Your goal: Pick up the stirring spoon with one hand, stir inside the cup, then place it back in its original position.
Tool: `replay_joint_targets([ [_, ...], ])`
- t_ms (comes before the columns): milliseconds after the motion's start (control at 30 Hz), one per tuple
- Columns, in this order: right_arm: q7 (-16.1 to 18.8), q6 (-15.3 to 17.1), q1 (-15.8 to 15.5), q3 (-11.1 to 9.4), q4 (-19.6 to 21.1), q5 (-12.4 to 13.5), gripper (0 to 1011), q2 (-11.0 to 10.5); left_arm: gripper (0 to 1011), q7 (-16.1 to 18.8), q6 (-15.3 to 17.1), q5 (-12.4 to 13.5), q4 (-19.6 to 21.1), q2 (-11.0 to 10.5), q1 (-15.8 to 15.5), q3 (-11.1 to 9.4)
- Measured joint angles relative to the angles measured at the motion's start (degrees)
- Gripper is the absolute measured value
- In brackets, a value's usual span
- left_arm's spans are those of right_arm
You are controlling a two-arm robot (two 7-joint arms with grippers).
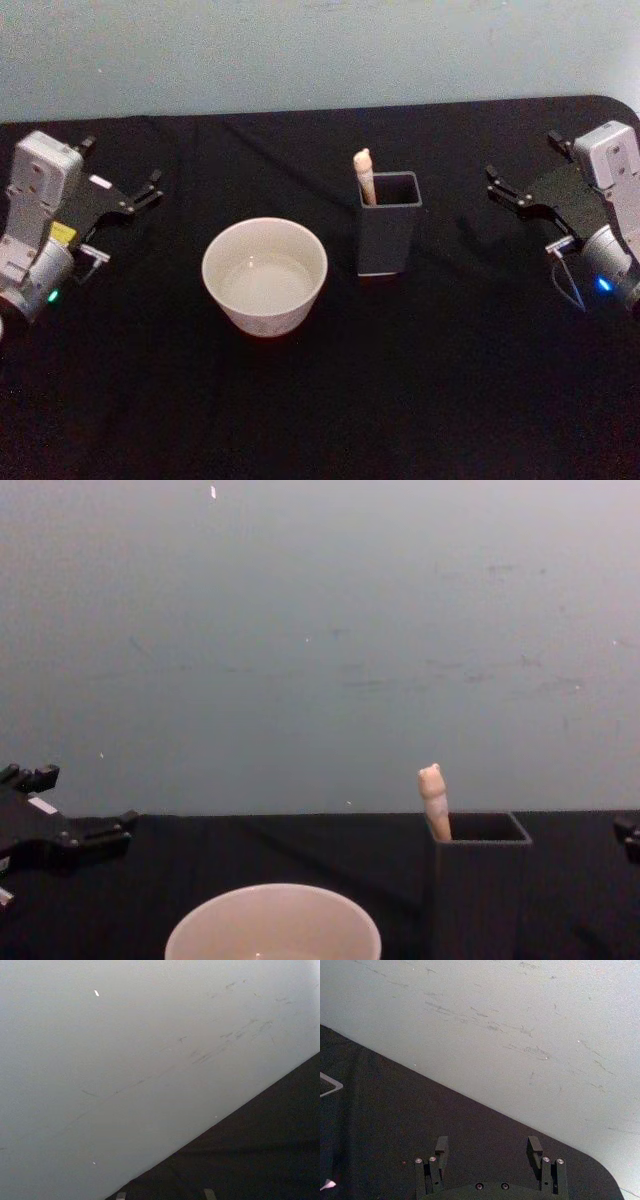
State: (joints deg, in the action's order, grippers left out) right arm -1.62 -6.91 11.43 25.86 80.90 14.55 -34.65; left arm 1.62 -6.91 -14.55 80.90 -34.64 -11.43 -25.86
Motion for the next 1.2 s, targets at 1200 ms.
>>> replay_joint_targets([
  [1200,2.57,2.18,-1.12,-1.59,3.09,1.98,1002,-0.47,1001,0.00,0.00,0.00,0.00,0.00,0.00,0.00],
])
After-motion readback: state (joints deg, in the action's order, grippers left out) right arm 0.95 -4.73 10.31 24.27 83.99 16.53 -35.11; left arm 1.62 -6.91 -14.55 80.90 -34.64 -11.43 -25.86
